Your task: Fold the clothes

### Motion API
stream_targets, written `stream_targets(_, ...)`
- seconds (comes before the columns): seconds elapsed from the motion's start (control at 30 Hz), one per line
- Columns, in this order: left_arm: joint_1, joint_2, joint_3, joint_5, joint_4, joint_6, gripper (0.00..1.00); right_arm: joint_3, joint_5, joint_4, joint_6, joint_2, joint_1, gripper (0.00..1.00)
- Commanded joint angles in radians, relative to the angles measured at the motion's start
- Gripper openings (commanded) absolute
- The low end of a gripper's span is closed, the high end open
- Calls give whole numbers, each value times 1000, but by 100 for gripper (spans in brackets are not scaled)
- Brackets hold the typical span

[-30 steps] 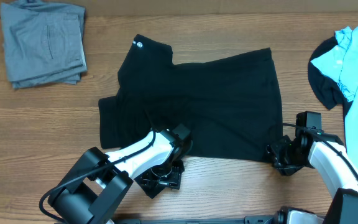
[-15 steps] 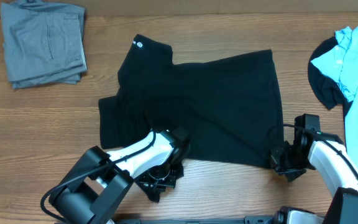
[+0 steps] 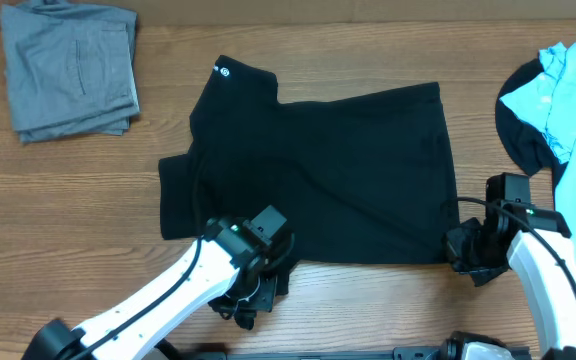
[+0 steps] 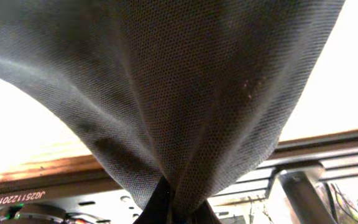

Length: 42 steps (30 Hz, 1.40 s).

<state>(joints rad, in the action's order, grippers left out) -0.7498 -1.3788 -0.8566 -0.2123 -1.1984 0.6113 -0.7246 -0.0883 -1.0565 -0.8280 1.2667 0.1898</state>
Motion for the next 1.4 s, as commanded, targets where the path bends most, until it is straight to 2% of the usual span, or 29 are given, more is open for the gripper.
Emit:
stream_targets(0.0,-24,68,-1,-31,-8,9,4,-27,20,3,-16,-52,2,4)
stream_targets(0.23,-92,154,-36,-11,1,11,4,-56,20,3,-19,-118,2,4)
stream_targets(0.43,-95,157,-37,5,0,18,4,-58,21,15,-18,-128,2,4)
stream_targets(0.6,-89,157,-37,113,2,34,10,-58,19,61,-18,-128,2,4)
stream_targets(0.77,-61,157,-37,298,31,48,8,-58,0,124,-18,-127,2,4)
stream_targets(0.83,-45,157,-37,361,61,47,4,-58,-25,156,-18,-127,2,4)
stream_targets(0.93,-22,157,-37,450,133,43,4,-58,-45,207,-18,-121,1,4)
stream_targets(1.07,10,156,-37,513,275,-43,4,-58,-48,269,-18,-100,1,4)
stream_targets(1.37,33,154,-36,636,621,-319,5,-58,-101,487,-19,29,1,4)
